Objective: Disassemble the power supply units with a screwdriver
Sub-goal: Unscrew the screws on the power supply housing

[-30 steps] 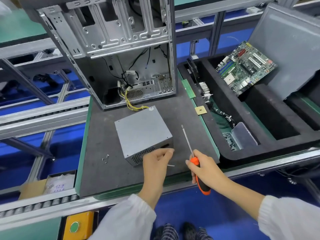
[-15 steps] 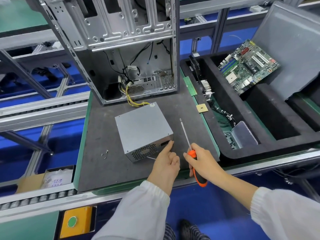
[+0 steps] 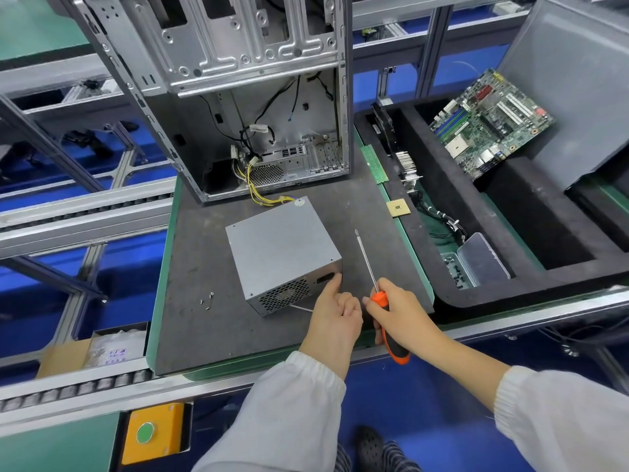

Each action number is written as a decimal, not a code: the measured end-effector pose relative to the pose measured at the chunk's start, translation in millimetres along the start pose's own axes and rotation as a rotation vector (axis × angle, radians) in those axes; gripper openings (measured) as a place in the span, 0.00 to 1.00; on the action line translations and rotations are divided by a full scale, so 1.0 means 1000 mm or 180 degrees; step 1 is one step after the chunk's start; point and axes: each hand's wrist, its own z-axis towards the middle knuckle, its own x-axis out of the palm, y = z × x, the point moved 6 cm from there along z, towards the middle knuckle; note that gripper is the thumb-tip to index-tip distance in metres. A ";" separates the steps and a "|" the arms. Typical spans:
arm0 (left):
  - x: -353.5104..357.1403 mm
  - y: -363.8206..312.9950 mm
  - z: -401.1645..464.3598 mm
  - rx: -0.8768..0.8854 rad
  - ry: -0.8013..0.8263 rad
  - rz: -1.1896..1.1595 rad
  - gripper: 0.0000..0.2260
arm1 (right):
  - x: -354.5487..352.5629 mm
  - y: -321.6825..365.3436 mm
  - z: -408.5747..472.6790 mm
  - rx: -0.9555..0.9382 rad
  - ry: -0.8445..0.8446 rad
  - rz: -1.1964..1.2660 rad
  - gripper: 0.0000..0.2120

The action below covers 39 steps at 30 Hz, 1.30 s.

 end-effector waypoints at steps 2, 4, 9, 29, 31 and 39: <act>0.000 0.000 0.001 -0.0001 0.0045 -0.0023 0.14 | 0.000 0.000 0.000 -0.0005 0.0006 0.0007 0.10; 0.001 0.000 0.001 -0.0037 0.0093 -0.0025 0.14 | 0.001 0.000 0.000 -0.0007 0.0011 0.0013 0.09; 0.001 0.000 -0.001 -0.0102 0.0156 -0.0056 0.16 | 0.001 0.003 0.000 -0.0003 0.0032 -0.0024 0.09; 0.022 0.007 0.003 -0.0437 0.1035 -0.0902 0.20 | 0.000 0.000 0.004 -0.0119 -0.0109 -0.0265 0.13; 0.023 0.008 0.004 -0.0409 0.1068 -0.0884 0.18 | 0.000 0.001 0.004 -0.0128 -0.0080 -0.0273 0.13; 0.020 0.005 0.011 -0.0019 0.0983 -0.0442 0.19 | -0.001 0.000 0.003 -0.0127 -0.0045 -0.0263 0.14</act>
